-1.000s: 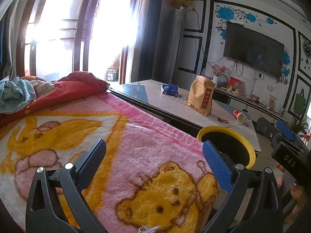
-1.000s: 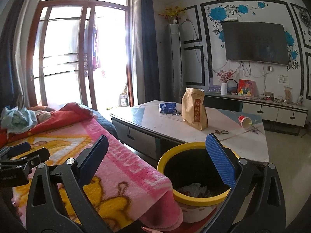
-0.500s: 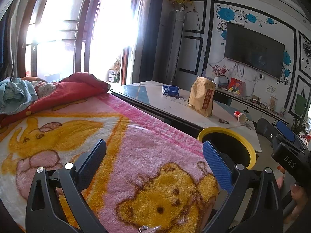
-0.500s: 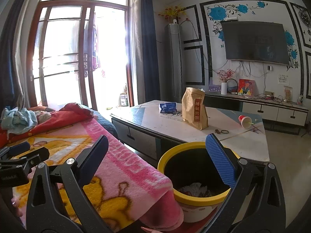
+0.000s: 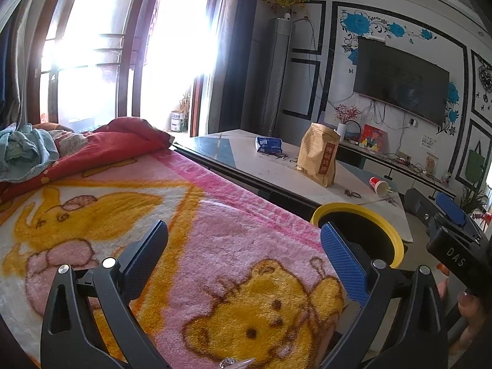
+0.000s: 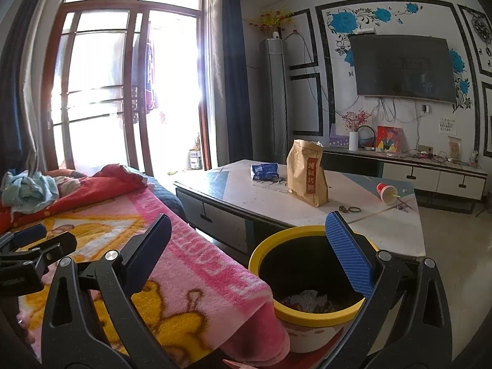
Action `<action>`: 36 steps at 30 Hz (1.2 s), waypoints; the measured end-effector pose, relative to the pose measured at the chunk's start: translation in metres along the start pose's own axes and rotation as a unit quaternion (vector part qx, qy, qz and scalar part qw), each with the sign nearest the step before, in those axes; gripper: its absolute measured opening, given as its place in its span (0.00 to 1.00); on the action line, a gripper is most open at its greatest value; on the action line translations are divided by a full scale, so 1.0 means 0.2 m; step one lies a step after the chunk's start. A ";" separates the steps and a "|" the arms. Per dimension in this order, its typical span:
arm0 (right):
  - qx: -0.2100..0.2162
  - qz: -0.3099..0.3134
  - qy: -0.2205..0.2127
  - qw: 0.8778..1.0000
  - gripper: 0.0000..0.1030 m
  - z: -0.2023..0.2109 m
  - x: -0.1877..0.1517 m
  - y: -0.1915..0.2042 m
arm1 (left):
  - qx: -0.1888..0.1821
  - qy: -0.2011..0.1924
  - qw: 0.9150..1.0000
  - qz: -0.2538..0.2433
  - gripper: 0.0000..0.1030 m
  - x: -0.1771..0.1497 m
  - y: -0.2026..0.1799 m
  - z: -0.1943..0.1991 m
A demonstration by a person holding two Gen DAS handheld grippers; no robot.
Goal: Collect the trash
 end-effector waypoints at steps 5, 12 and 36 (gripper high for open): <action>0.000 -0.001 0.001 1.000 0.89 0.00 0.00 0.00 | -0.002 -0.002 1.000 0.000 0.94 0.00 -0.01 0.00; -0.003 -0.002 0.001 1.000 0.89 0.00 0.00 0.00 | -0.001 -0.002 1.000 -0.001 0.94 0.00 -0.01 0.01; -0.003 -0.003 0.003 1.000 0.89 0.01 0.00 0.00 | 0.002 -0.002 1.000 0.001 0.94 0.01 -0.01 0.01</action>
Point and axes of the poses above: each gripper's, at about its wrist camera, not at the fingertips, and z roughly against the way its jaws point, y to its left, x to its top, the point moved 10 cm from there along -z, roughly the way its jaws point, and after that the axes turned 13 degrees about z, right-handed, at the moved point
